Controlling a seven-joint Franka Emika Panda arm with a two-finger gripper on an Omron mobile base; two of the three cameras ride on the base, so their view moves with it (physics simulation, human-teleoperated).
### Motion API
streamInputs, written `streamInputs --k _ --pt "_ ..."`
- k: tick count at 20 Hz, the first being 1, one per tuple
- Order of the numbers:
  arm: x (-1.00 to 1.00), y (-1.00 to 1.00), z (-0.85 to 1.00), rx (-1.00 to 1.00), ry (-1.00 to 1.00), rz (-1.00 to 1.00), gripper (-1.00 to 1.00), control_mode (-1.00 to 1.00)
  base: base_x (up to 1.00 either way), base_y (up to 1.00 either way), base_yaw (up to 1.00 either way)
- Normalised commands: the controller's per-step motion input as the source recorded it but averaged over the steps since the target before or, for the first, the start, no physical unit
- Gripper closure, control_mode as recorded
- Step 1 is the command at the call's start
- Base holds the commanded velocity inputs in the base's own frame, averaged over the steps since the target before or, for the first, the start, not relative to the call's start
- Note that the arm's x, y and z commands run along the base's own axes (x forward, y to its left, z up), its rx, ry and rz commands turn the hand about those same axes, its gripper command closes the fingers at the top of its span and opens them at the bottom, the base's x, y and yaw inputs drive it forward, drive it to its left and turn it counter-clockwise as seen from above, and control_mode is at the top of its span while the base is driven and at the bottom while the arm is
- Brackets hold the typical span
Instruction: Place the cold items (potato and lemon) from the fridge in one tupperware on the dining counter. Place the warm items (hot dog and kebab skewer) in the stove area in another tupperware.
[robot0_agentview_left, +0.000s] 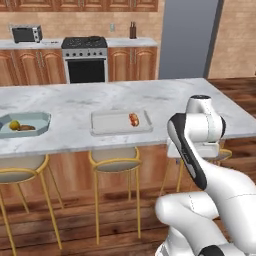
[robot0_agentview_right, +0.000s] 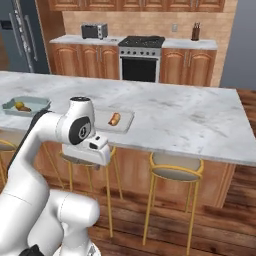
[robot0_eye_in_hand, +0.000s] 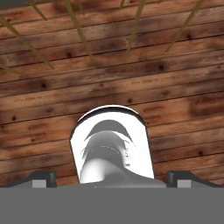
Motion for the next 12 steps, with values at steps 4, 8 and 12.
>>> streamInputs --k 4,8,12 --pt "0.0 0.0 0.0 0.0 0.0 0.0 -1.0 1.0 -0.1 -1.0 0.0" --pt "0.0 0.0 0.0 0.0 0.0 0.0 -1.0 1.0 0.04 -1.0 -0.01" --pt "0.0 0.0 0.0 0.0 0.0 0.0 -1.0 1.0 0.16 -1.0 0.0"
